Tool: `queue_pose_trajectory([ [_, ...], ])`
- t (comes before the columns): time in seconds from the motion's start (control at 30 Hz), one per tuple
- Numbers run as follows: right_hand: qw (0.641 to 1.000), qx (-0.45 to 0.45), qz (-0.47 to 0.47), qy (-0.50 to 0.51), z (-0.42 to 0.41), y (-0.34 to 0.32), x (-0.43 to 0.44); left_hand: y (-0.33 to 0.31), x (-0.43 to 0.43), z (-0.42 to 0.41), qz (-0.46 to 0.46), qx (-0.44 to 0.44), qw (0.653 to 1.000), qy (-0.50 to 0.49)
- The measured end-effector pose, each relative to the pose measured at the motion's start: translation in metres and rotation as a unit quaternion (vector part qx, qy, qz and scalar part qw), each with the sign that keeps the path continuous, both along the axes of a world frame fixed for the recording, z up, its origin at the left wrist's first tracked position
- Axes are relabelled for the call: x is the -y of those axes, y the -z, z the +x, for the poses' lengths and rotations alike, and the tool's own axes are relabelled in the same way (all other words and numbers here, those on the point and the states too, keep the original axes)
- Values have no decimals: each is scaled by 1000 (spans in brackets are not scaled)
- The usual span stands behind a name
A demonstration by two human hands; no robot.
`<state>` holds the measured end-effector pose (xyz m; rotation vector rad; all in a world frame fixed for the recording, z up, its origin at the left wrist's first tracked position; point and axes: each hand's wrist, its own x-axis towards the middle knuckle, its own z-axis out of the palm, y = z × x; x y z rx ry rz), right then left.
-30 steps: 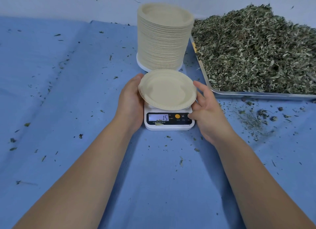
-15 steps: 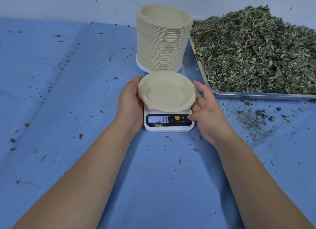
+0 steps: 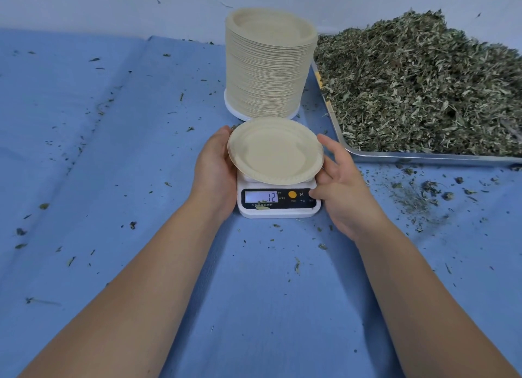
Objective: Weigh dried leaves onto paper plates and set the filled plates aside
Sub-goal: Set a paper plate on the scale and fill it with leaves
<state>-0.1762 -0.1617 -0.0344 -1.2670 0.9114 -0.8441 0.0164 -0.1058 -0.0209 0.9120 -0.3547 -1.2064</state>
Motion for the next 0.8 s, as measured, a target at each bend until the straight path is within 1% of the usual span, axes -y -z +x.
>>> queue_pose_trajectory([
  [0.2,1000,3,-3,1,2,-1,-1,-2,-1,-1,-1,9,1000,-11],
  [0.37,1000,19,8,-3,0,-3,-1,-2,-1,0,0,13,1000,1],
  [0.43,999,35,31,10,-2,-6,0,-1,0,1,-1,15,1000,-1],
  [0.47,998,37,31,31,-4,-8,2,-1,1,1,-1,15,1000,-3],
  [0.5,998,24,5,63,-5,-11,5,0,2,2,0,15,1000,-6],
  [0.53,994,-6,-46,101,-6,-14,9,0,2,3,1,14,1000,-9],
  [0.57,982,-50,-114,141,-6,-19,14,1,3,4,-2,10,1000,-10],
  [0.6,961,-103,-187,177,-7,-23,19,1,4,5,-5,8,1000,-12],
  [0.67,894,-233,-313,222,-11,-31,36,-1,5,5,-8,8,1000,-20],
  [0.73,822,-367,-379,214,-14,-35,59,-1,7,5,-5,1,999,-40],
  [0.77,786,-440,-388,196,-14,-35,70,1,8,6,-6,-2,999,-43],
  [0.8,753,-510,-378,175,-14,-35,81,2,8,7,-5,-2,999,-41],
])
